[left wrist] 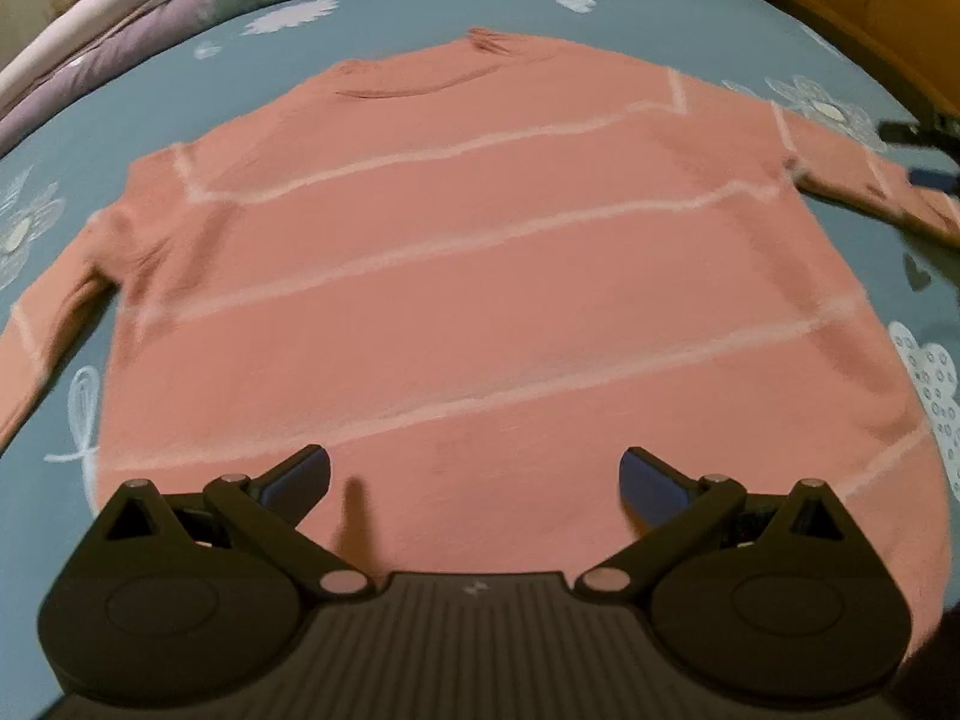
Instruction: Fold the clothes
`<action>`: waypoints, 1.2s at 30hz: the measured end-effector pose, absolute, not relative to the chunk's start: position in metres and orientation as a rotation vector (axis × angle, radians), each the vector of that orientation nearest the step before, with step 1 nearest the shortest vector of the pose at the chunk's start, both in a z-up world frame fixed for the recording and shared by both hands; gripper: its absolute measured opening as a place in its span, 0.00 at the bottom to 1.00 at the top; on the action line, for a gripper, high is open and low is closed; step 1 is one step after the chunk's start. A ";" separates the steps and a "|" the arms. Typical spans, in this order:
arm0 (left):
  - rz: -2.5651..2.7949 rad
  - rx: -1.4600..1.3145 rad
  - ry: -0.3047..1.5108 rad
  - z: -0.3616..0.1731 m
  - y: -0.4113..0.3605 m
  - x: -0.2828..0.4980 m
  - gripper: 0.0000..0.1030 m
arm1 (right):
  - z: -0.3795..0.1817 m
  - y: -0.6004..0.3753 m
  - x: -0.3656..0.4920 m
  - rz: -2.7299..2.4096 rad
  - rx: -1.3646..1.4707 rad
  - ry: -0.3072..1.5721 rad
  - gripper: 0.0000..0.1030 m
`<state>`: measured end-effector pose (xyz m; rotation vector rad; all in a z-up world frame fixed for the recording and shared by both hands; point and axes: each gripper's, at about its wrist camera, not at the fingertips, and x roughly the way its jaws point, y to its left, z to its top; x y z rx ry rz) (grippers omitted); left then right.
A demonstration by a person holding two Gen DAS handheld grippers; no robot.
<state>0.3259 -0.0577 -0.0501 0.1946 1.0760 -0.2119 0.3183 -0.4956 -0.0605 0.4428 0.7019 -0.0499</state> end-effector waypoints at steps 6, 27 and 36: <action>-0.233 0.168 1.109 -0.059 -0.063 0.331 0.99 | -0.071 -0.559 0.268 -0.260 0.476 0.660 1.00; -0.190 0.071 1.038 -0.048 -0.027 0.330 0.99 | -0.029 -0.316 0.318 0.381 0.269 0.792 1.00; -0.215 -0.058 0.987 -0.053 0.048 0.327 0.99 | -0.043 -0.231 0.321 0.418 0.228 0.921 1.00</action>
